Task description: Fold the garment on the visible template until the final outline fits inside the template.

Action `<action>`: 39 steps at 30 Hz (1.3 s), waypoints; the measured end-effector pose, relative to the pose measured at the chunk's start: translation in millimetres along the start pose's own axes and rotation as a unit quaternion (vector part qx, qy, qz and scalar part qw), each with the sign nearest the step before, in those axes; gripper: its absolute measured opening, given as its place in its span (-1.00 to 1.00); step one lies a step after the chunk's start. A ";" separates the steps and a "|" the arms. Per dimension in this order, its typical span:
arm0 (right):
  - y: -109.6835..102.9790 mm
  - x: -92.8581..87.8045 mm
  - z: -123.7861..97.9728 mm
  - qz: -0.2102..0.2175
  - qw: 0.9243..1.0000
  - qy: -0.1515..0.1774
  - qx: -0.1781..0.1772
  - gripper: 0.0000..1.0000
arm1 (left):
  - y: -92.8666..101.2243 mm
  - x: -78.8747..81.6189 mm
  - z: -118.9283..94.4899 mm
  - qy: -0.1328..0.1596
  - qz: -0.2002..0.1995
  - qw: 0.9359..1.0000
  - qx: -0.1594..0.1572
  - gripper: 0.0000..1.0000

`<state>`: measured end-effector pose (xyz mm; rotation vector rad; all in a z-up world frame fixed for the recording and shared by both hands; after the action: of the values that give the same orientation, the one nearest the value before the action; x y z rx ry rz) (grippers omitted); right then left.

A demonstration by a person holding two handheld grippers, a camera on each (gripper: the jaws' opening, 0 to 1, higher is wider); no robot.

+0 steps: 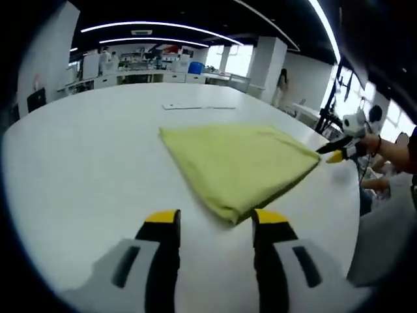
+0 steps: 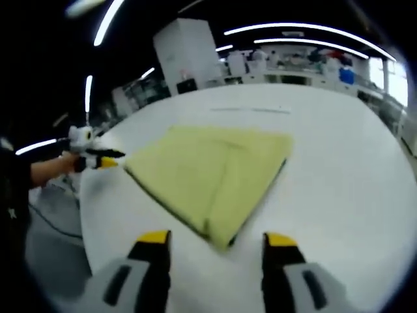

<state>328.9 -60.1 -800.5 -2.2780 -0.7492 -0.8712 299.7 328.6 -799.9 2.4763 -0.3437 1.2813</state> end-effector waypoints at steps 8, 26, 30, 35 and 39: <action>1.3 -6.3 2.0 0.015 1.000 0.015 -0.015 -0.27 | 4.7 -5.2 5.8 0.006 -0.031 0.999 -0.006 -0.58; 2.7 -8.5 -1.5 0.020 0.999 0.035 -0.034 -0.90 | 9.4 -5.1 6.2 0.013 -0.031 0.999 -0.015 -1.00; 3.5 -7.7 -2.8 0.022 0.998 0.041 -0.034 -0.98 | 12.0 -2.2 2.5 0.012 -0.022 1.000 -0.016 -1.00; 5.1 -7.0 -6.3 0.009 0.999 0.041 -0.034 -1.00 | 9.9 -1.8 1.2 0.008 -0.011 1.000 -0.015 -1.00; 9.8 -4.6 -10.5 0.004 0.998 0.042 -0.040 -1.00 | 6.1 0.4 -1.2 0.004 0.005 1.000 -0.009 -1.00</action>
<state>328.4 -75.2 -800.4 -2.2958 -0.6786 -1.0034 296.9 323.5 -797.8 2.4566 -0.3645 1.2871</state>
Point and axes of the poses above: the point that each gripper's makers call its tool centre point, and the gripper's own axes: z roughly forward along the fingers, y roughly to its right, x roughly out of its top, the point moved 5 cm from there along -z, roughly backward along the fingers, and after that the axes turned 6 degrees about x, right-handed, at the moved point
